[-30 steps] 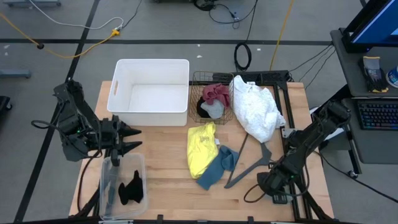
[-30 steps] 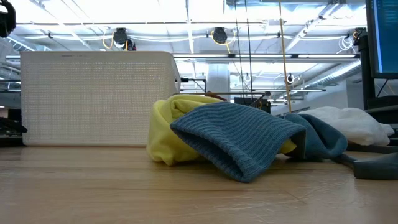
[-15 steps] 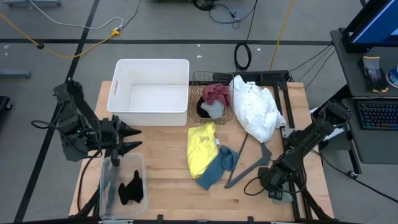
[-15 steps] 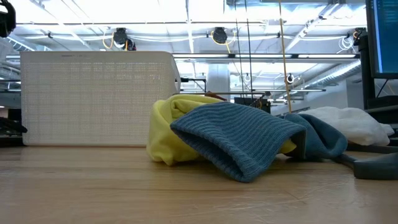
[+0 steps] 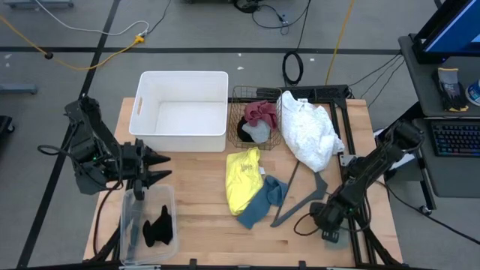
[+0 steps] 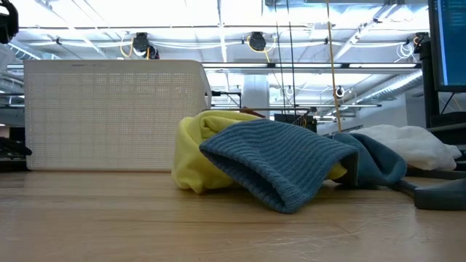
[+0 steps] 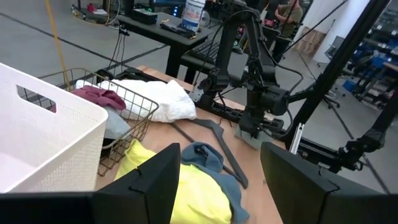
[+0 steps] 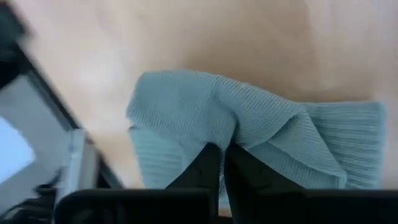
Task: Pick & Place Cloths
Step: Put the gray sock into the transparent bin
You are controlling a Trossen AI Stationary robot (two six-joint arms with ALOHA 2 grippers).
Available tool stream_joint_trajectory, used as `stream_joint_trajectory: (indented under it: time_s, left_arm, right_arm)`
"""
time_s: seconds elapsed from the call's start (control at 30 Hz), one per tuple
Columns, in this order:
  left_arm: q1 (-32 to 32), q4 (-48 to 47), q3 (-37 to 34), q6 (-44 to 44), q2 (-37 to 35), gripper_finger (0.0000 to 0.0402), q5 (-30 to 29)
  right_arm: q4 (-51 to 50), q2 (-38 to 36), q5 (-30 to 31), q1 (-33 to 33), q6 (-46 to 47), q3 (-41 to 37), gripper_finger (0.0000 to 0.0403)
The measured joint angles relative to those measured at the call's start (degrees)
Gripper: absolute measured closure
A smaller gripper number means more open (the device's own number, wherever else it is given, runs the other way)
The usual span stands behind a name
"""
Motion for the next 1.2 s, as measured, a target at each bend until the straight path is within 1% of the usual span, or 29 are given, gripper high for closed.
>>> stream_joint_trajectory:
  time_s: [0.1,0.23,0.4,0.53,0.77,0.97,1.1,1.2]
  left_arm:
    - [0.3,0.1,0.0,-0.9,0.1,0.0174,0.0]
    - [1.9,1.2,0.0,-0.8,1.1,0.0174,0.1]
    - [4.5,5.5,0.0,4.1,3.7,0.0174,0.1]
    - [6.1,9.3,0.0,8.3,6.0,0.0174,0.8]
    - [8.4,15.6,0.0,13.9,10.1,0.0174,2.7]
    - [10.7,20.7,0.0,17.9,13.5,0.0174,2.7]
    - [12.6,25.3,0.0,20.8,15.7,0.0174,2.8]
    - [14.4,29.0,0.0,23.4,17.1,0.0174,5.4]
  right_arm:
    - [3.3,-2.1,0.3,-0.9,-0.2,0.0,0.0400]
    - [9.0,-5.7,3.5,-3.1,-1.1,0.0,0.0401]
    - [17.7,-11.1,8.5,-6.7,-4.3,0.0,0.0402]
    - [24.2,-14.9,10.8,-9.9,-6.0,0.0,0.0402]
    - [39.2,-18.9,10.7,-15.7,-9.5,0.0,0.0402]
    - [53.3,-19.3,10.6,-21.1,-11.8,0.5,0.0402]
    - [55.0,-19.4,10.2,-25.0,-14.7,3.6,0.0403]
    - [55.0,-19.1,8.8,-28.0,-18.7,6.8,0.0403]
